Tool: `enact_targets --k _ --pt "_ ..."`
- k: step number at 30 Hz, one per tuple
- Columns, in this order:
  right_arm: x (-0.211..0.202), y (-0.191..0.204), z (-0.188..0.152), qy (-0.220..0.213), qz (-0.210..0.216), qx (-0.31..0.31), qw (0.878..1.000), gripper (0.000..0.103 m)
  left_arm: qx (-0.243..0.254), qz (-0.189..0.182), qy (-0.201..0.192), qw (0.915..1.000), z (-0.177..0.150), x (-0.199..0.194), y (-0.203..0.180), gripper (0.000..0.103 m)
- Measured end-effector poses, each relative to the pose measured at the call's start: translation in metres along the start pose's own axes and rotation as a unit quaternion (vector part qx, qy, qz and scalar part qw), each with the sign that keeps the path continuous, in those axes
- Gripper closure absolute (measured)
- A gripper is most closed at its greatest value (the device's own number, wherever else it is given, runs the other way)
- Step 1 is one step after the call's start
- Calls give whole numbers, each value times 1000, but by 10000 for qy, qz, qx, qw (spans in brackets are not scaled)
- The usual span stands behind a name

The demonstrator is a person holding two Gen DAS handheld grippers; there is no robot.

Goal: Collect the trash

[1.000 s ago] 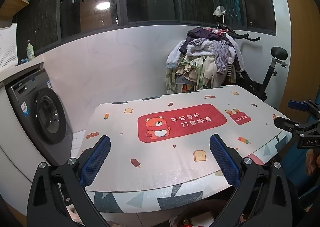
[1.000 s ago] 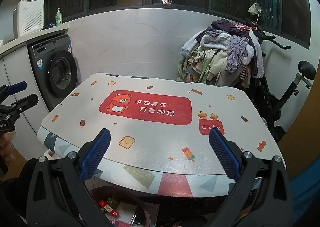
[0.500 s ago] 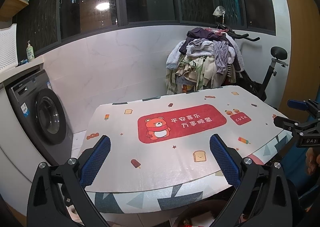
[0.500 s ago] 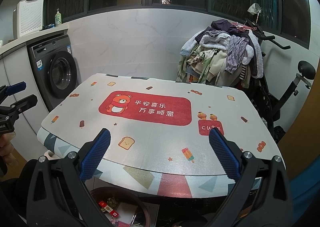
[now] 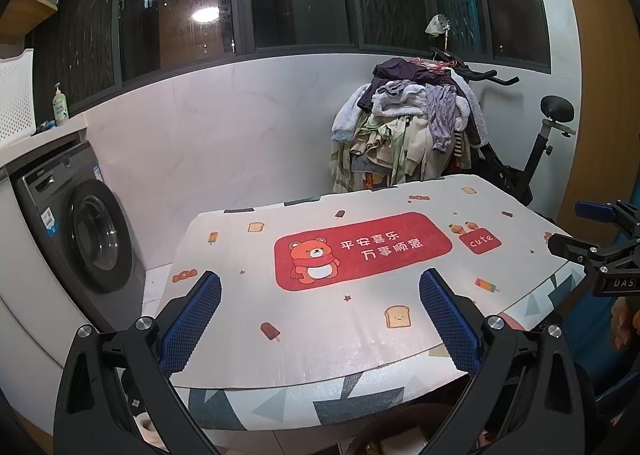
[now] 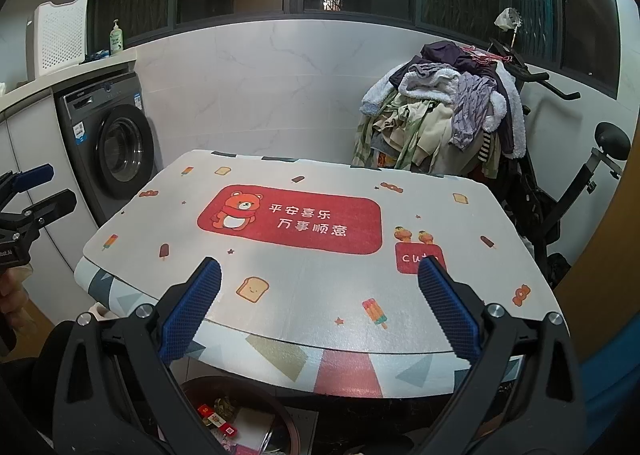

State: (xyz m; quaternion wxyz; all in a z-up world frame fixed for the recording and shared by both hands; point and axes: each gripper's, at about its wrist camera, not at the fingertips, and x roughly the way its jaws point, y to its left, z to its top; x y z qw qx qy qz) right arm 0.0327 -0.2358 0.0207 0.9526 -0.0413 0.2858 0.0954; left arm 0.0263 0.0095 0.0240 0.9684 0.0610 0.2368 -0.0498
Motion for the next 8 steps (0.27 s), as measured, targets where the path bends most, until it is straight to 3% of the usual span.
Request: enact_targets --k 8 --pt "0 0 -1 3 1 4 10000 6 36 73 12 10000 0 1 -1 6"
